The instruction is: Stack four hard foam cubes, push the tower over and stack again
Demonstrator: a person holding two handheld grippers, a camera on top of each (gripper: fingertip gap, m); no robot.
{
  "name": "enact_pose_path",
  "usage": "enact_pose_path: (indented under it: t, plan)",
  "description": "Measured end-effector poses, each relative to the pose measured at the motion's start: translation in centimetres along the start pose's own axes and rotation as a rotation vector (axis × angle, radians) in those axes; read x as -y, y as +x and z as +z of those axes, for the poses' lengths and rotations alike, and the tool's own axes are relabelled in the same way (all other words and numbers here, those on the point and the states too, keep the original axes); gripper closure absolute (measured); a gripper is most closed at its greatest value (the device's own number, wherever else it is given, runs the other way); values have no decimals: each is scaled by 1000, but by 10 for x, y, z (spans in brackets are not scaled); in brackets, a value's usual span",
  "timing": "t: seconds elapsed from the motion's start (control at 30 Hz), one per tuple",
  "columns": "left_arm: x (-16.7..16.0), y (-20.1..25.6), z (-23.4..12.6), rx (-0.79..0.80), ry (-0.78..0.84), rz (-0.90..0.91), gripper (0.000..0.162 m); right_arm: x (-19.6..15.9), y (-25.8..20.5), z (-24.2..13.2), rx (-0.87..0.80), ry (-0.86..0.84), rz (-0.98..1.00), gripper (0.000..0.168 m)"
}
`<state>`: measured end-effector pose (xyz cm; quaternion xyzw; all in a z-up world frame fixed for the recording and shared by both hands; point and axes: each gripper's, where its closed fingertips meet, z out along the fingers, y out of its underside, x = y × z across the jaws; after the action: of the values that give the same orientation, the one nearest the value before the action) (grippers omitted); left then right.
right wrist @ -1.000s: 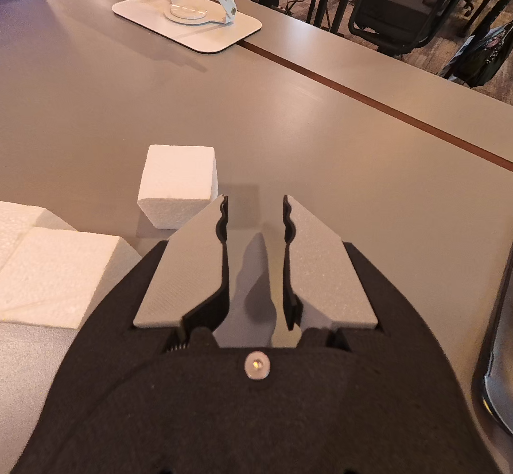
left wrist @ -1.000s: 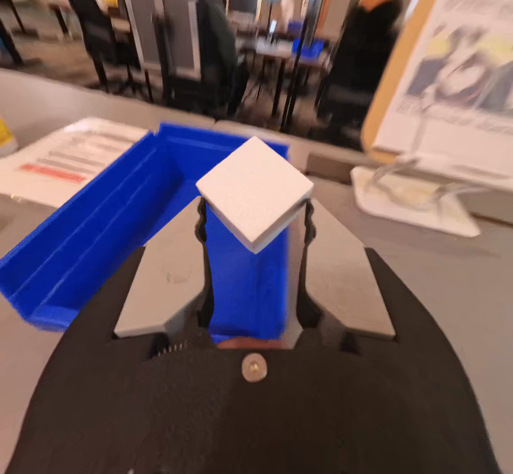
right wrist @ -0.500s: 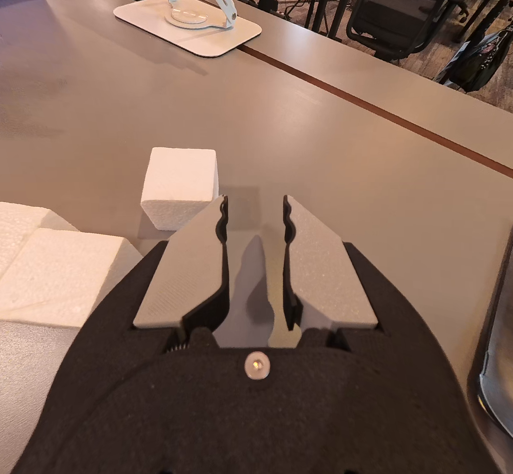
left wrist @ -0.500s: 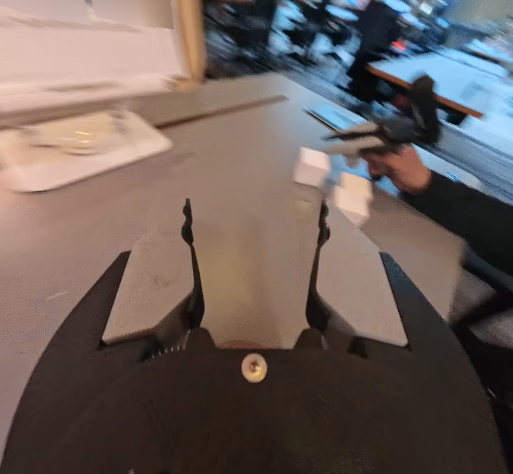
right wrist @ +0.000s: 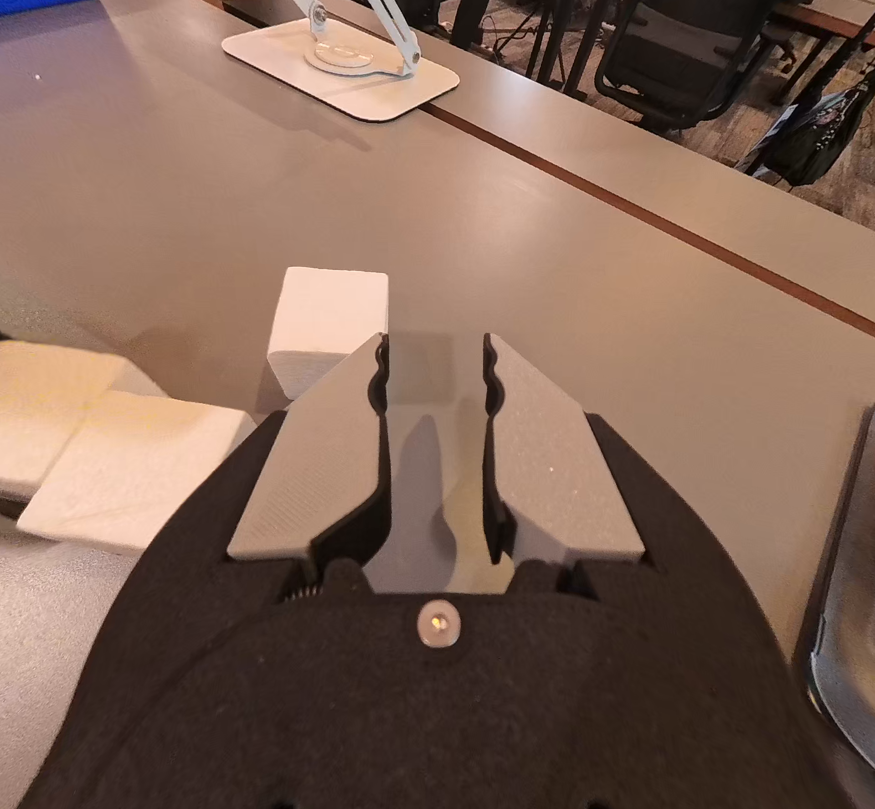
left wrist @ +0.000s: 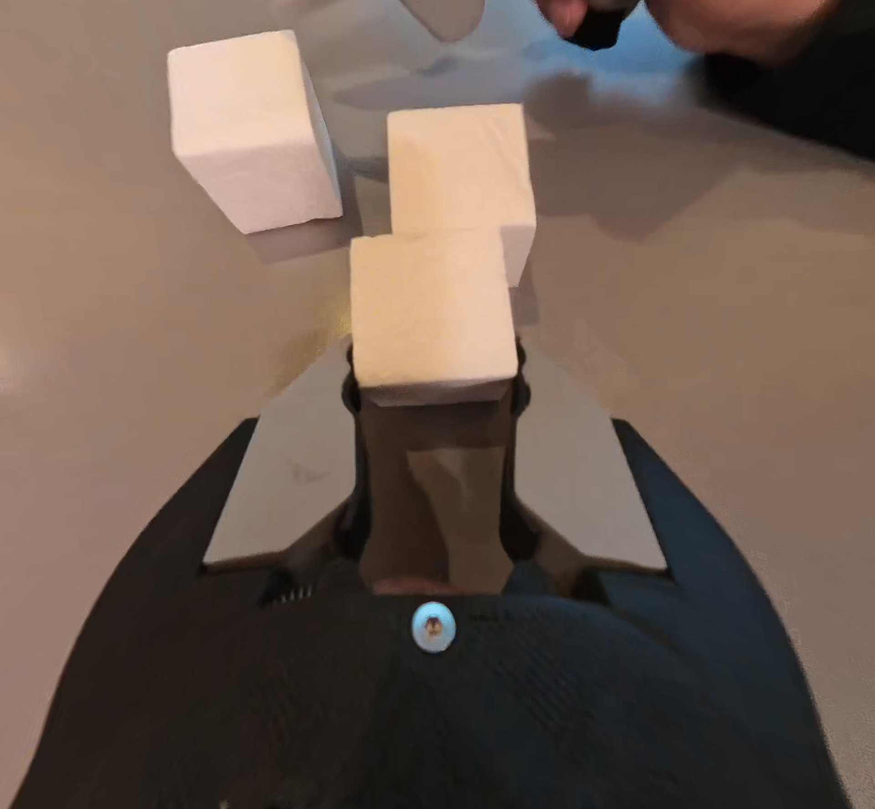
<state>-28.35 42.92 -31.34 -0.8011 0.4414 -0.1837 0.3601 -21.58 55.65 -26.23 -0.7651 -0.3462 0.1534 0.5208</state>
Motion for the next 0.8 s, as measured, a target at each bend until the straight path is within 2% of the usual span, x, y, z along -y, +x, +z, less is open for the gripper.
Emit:
enact_pose_path:
  t: [0.1,0.2,0.27,0.37,0.47,0.53,0.57,0.67,0.73,0.8]
  plan:
    - [2,-19,-16,87,17,-15,100,1,-2,0,1,2,-13,131]
    - [10,-59,-67,227,111,-93,100,2,-4,-1,2,6,-20,132]
    - [12,-97,-123,373,206,-159,99,3,-5,-1,6,7,-20,132]
    - [-2,-160,-229,609,344,-282,99,2,-7,0,12,0,-26,132]
    - [-48,-220,-327,803,375,-429,99,0,-9,2,13,-10,-39,132]
    - [-90,-256,-371,875,350,-543,99,0,-10,2,13,-8,-42,132]
    - [-112,-273,-384,887,324,-610,98,0,-10,2,13,-8,-42,132]
    - [-164,-304,-399,867,242,-801,71,0,-9,2,11,-6,-32,132]
    - [-171,-309,-402,871,223,-811,71,-1,-7,2,7,-6,-24,132]
    - [-160,-308,-402,897,220,-754,72,-1,-5,1,4,-4,-18,132]
